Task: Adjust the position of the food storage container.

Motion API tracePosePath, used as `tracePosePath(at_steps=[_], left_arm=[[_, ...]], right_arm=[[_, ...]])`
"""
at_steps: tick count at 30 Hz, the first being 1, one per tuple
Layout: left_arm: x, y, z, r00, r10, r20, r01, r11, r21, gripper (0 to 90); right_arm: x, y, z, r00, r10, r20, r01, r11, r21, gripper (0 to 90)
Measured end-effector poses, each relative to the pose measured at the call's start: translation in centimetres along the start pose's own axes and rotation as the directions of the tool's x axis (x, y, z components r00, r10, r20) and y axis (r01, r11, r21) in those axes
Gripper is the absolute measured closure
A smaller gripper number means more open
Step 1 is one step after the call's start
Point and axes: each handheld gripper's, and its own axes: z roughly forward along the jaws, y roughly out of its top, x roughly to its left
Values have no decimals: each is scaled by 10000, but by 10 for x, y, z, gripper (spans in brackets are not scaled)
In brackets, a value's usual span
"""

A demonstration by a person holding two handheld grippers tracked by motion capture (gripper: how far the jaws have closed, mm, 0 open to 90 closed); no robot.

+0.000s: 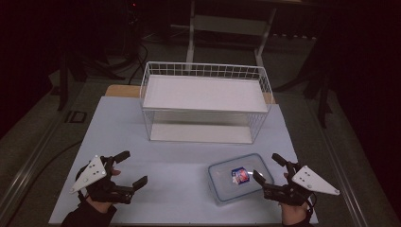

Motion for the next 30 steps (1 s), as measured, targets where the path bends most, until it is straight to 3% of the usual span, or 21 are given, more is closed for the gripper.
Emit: tracePosePath(at_steps=[8, 12, 14, 17, 21, 24, 30], left_arm=[[-2, 3, 0, 9999, 106, 25, -106, 9999, -117, 0], [-3, 4, 0, 9998, 189, 24, -189, 9998, -110, 0], [-3, 5, 0, 9998, 201, 3, -201, 9997, -138, 0], [-3, 5, 0, 9998, 181, -11, -181, 9997, -155, 0], [-4, 4, 1, 9998, 215, 8, -215, 9997, -128, 0], [-4, 4, 2, 9998, 222, 25, -221, 9997, -102, 0], [-3, 3, 4, 9998, 208, 34, -208, 9998, -65, 0]], right_arm=[[6, 9, 1, 9986, 295, -437, -283, 9992, 271, 122], [12, 14, 3, 9979, 360, -530, -325, 9974, 641, 137], [16, 14, 4, 9971, 333, -680, -257, 9937, 1088, 140], [21, 9, 3, 9953, 223, -946, -87, 9899, 1417, 247], [26, 1, 0, 9903, 584, -1260, -341, 9817, 1872, 430], [32, -6, -1, 9884, 606, -1392, -268, 9722, 2327, 554], [41, -22, 2, 9748, 657, -2131, 37, 9507, 3102, 749]])
